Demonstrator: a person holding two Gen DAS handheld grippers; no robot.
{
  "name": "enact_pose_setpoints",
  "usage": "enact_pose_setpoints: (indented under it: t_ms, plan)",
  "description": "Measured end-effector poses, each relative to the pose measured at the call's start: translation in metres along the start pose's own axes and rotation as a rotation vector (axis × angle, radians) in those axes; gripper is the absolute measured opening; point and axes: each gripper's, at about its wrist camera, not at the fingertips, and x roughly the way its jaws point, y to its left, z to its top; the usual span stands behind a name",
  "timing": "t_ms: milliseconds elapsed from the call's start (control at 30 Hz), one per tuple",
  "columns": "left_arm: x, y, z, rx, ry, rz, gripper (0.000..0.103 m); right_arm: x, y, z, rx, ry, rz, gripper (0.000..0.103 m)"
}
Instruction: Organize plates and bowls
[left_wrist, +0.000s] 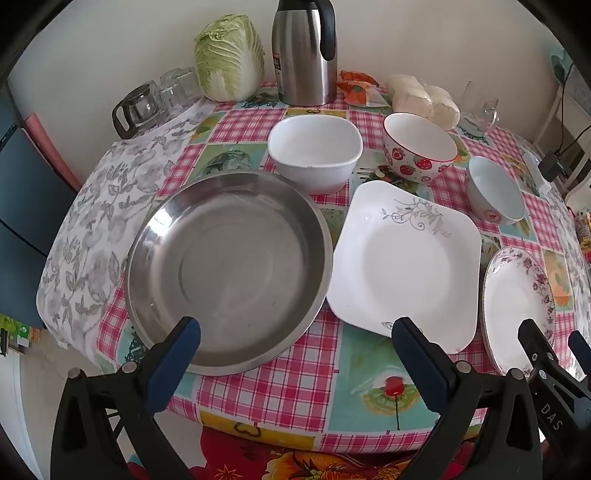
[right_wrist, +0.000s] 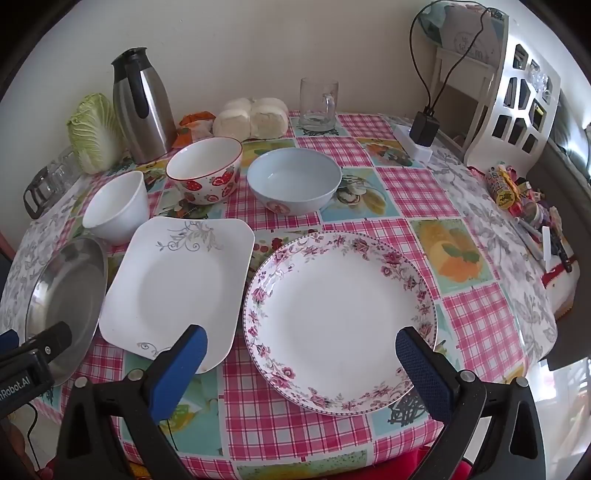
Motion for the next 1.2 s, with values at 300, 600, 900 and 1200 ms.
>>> enact_pose_setpoints:
  t_ms: [300,600,900,1200]
  plan:
    - [0.0034,0.0028,-0.0052,-0.008,0.005,-0.004,0.103,0.0005,0.0001,-0.0001,0.0,0.001,0.0,0.103]
    - [0.0037,0.0027,-0.0052,-0.008,0.01,-0.003,0.103,0.0011,0.0004,-0.0003,0.0,0.003,0.0,0.103]
    - [0.0055,0.0029,-0.0054,-0.01,0.018,-0.002,0.103,0.0018,0.0003,-0.0003,-0.001,0.005,0.0,0.103]
    - [0.0059,0.0031,-0.0042,-0.011,0.022,-0.002,0.103,0.0018,0.0004,0.0001,-0.001,0.006,-0.001,0.103]
